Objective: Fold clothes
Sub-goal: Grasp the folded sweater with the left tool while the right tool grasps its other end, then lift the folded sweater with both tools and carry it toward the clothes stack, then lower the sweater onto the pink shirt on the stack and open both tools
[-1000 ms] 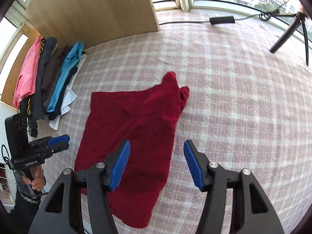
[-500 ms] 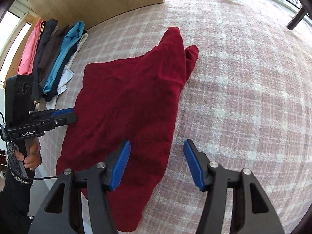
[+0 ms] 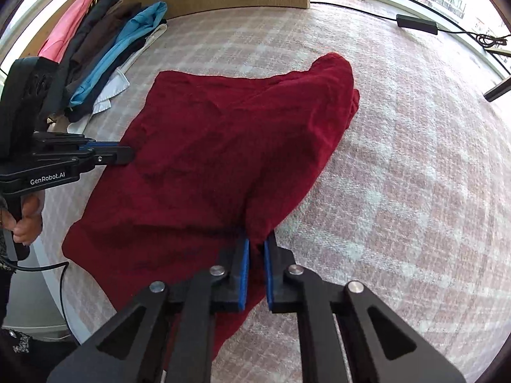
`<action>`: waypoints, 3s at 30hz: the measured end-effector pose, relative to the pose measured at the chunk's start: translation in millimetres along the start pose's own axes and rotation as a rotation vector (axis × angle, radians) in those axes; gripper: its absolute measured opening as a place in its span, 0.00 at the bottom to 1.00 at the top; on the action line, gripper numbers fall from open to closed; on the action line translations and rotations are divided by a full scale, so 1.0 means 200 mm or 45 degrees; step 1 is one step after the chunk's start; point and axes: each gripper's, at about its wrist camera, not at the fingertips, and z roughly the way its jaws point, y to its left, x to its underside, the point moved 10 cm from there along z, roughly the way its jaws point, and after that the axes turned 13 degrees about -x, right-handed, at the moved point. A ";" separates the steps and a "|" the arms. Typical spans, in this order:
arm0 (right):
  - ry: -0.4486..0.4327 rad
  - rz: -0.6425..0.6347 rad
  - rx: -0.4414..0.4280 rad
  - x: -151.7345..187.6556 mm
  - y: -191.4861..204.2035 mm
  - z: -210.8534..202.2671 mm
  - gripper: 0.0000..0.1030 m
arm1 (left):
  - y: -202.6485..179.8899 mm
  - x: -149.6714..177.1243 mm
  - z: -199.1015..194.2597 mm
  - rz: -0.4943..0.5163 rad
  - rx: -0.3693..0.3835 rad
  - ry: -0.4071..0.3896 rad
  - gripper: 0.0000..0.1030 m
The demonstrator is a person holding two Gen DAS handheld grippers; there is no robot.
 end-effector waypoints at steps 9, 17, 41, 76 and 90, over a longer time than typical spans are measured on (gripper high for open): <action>-0.238 0.130 -0.262 0.04 0.08 -0.43 0.06 | -0.03 0.04 -0.46 -0.074 0.156 -0.179 0.03; -0.298 0.084 -0.442 0.21 0.39 -0.79 0.06 | -0.04 0.17 -0.76 -0.062 0.187 -0.155 0.03; -0.072 0.449 -0.469 -0.23 -0.30 -0.15 0.15 | 0.18 -0.26 -0.04 -0.222 0.262 0.070 0.23; -0.271 -0.133 -0.299 -0.19 0.25 -0.57 0.19 | 0.11 -0.10 -0.68 -0.093 0.059 -0.281 0.08; -0.416 -0.407 -0.466 -0.73 1.52 -0.49 0.20 | 1.20 -0.18 -1.47 -0.138 -0.275 -0.536 0.08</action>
